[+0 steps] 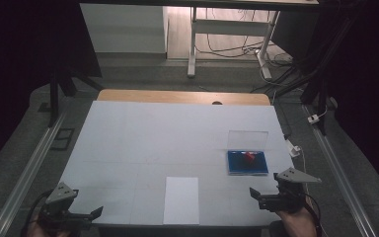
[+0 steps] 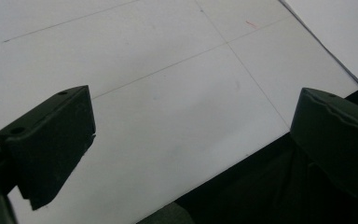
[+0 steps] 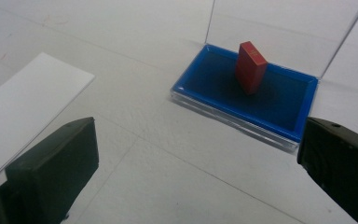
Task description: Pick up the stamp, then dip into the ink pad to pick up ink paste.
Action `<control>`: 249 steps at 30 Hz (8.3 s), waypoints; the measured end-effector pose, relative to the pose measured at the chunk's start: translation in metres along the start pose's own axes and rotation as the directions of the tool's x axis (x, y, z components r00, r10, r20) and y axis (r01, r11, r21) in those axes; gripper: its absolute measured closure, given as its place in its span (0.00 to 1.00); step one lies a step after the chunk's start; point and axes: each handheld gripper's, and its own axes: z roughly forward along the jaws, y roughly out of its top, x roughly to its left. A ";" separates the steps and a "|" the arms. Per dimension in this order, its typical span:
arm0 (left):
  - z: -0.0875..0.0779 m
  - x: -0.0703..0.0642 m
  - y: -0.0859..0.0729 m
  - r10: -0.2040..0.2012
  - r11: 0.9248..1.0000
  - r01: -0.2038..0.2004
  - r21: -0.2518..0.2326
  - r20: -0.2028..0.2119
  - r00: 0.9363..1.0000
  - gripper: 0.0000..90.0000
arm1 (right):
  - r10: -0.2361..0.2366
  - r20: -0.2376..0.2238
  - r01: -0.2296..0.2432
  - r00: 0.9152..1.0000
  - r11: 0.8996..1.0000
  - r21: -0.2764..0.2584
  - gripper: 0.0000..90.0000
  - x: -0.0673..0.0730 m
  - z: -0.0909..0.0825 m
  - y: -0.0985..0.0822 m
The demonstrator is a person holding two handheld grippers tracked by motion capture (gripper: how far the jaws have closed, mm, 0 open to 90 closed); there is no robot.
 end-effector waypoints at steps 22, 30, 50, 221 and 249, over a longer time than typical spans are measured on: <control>0.000 0.000 0.001 0.002 1.000 -0.001 0.007 -0.003 1.000 0.00 | -0.056 0.000 0.056 0.998 0.998 0.019 0.00 -0.008 0.022 0.031; -0.001 0.003 0.001 0.000 1.000 0.001 -0.023 0.046 0.999 0.01 | -0.046 -0.020 0.047 0.999 0.998 0.047 0.00 -0.015 0.037 0.039; 0.004 0.004 0.005 -0.009 1.000 0.009 0.004 0.066 0.998 0.00 | -0.038 0.031 0.035 0.999 0.996 0.078 0.00 -0.030 0.063 0.064; 0.005 0.004 0.004 0.004 1.000 -0.006 0.019 0.098 0.995 0.03 | -0.077 0.013 0.073 0.997 0.976 0.207 0.89 -0.065 0.105 0.049; 0.005 0.004 0.004 0.010 1.000 -0.012 0.019 0.096 0.995 0.03 | -0.120 -0.050 0.127 0.991 0.979 0.159 0.89 -0.047 0.100 0.058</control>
